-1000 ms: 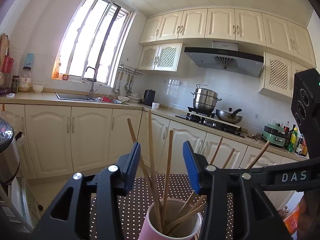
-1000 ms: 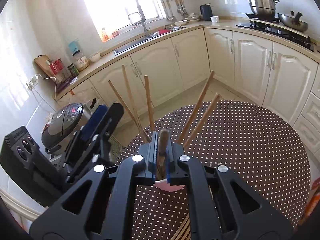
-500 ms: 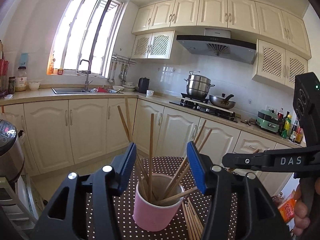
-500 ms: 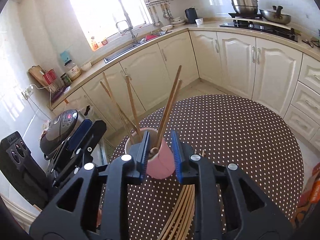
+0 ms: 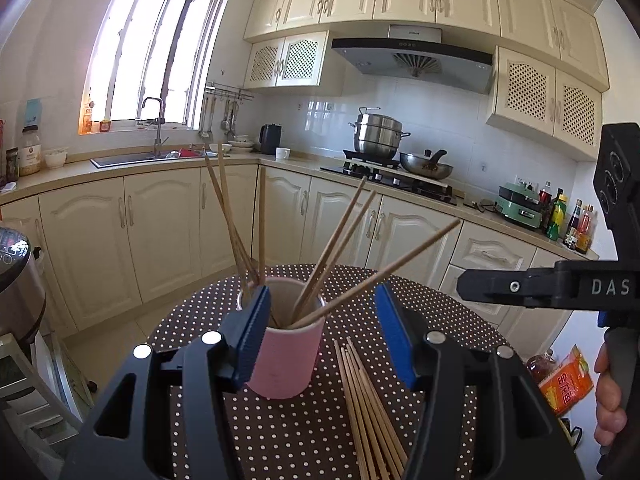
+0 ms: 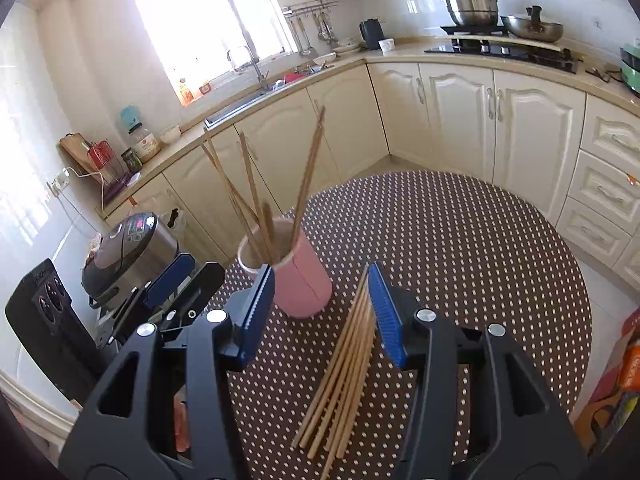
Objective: Organize utensils
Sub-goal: 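Move both open grippers back down to the chopstick pile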
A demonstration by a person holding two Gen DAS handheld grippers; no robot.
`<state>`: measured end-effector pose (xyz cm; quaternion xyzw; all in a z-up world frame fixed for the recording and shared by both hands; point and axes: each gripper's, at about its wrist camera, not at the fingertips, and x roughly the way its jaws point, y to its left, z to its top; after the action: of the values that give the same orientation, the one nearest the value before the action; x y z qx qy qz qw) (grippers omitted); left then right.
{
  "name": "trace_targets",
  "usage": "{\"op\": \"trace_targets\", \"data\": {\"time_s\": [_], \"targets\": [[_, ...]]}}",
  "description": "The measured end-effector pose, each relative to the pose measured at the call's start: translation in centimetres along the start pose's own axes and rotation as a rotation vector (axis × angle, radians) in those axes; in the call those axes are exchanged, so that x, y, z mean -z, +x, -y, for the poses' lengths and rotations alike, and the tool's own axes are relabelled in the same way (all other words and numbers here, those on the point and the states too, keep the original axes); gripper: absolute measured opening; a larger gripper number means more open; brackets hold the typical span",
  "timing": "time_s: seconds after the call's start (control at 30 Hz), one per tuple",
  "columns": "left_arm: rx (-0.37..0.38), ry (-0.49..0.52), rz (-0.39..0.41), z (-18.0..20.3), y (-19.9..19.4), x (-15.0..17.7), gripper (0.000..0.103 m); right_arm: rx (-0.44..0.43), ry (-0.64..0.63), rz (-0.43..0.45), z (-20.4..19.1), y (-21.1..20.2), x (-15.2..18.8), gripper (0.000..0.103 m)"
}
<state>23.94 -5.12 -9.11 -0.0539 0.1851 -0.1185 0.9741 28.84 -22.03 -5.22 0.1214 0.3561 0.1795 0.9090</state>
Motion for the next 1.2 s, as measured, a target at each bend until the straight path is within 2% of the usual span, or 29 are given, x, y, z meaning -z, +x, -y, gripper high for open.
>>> {"op": "trace_targets", "data": {"time_s": [0.23, 0.37, 0.53, 0.67, 0.87, 1.2], "targets": [[-0.005, 0.029, -0.157, 1.1, 2.0, 2.4, 0.054, 0.019, 0.029, -0.071, 1.9, 1.9, 2.9, 0.049], [0.021, 0.039, -0.283, 1.6, 4.1, 3.8, 0.054, 0.033, 0.053, -0.122, 3.1, 3.8, 4.2, 0.049], [0.013, 0.071, -0.439, 2.1, 7.0, 5.9, 0.054, 0.048, 0.073, -0.191, 4.0, 6.4, 5.4, 0.048], [0.009, 0.048, -0.551, 1.7, 9.4, 7.4, 0.054, 0.047, 0.069, -0.254, 4.3, 8.4, 6.4, 0.047], [0.011, 0.037, -0.618, 1.3, 11.6, 8.5, 0.054, 0.038, 0.058, -0.313, 4.4, 10.5, 6.9, 0.037], [-0.017, 0.113, -0.61, 2.6, 13.3, 8.4, 0.055, 0.11, 0.013, -0.361, 3.5, 13.4, 6.5, 0.035]]}}
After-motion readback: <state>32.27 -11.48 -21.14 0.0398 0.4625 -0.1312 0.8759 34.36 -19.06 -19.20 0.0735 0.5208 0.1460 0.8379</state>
